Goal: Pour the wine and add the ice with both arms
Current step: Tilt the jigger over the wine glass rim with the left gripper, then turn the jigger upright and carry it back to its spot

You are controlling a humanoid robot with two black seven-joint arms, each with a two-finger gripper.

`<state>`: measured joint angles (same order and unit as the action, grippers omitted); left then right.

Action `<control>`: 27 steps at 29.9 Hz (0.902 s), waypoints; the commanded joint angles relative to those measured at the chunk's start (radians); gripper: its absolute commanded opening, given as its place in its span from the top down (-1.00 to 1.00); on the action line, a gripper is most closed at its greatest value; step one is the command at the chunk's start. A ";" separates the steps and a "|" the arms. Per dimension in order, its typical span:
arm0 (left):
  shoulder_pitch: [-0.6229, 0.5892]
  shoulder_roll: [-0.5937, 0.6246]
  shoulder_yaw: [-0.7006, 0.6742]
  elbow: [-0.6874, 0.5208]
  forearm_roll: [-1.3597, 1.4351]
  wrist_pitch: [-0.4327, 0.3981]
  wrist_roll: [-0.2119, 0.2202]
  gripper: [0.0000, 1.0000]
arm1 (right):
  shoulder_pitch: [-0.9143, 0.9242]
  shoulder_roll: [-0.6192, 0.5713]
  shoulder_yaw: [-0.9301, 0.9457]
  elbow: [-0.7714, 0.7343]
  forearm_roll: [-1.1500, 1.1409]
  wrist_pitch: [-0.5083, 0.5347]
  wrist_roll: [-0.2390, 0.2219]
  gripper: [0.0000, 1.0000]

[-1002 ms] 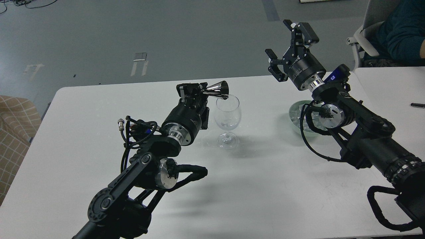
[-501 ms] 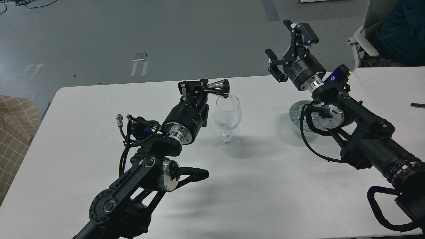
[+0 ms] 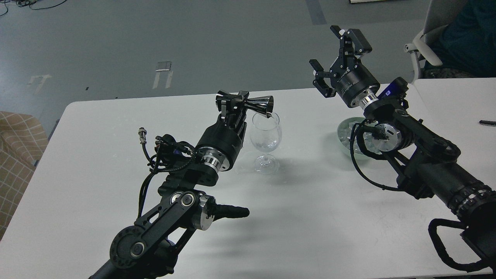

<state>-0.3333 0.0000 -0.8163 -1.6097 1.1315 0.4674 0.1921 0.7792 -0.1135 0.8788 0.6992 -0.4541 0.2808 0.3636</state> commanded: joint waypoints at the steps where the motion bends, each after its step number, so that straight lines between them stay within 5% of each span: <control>1: -0.001 0.000 0.000 0.017 0.043 0.000 -0.003 1.00 | 0.000 0.000 0.000 0.000 0.000 0.000 0.000 -1.00; 18: -0.019 0.000 0.002 0.037 0.136 0.000 -0.040 1.00 | 0.000 0.000 0.000 0.000 0.000 0.000 0.000 -1.00; 23: -0.021 0.000 -0.044 0.007 -0.008 -0.001 0.042 1.00 | 0.000 0.000 0.000 0.000 -0.001 0.000 0.000 -1.00; 27: -0.020 0.000 -0.165 -0.038 -0.258 0.000 0.066 1.00 | 0.000 0.000 0.000 0.000 0.000 0.000 0.000 -1.00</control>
<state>-0.3534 0.0000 -0.9164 -1.6252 0.9988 0.4669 0.2428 0.7793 -0.1135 0.8790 0.6995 -0.4549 0.2808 0.3636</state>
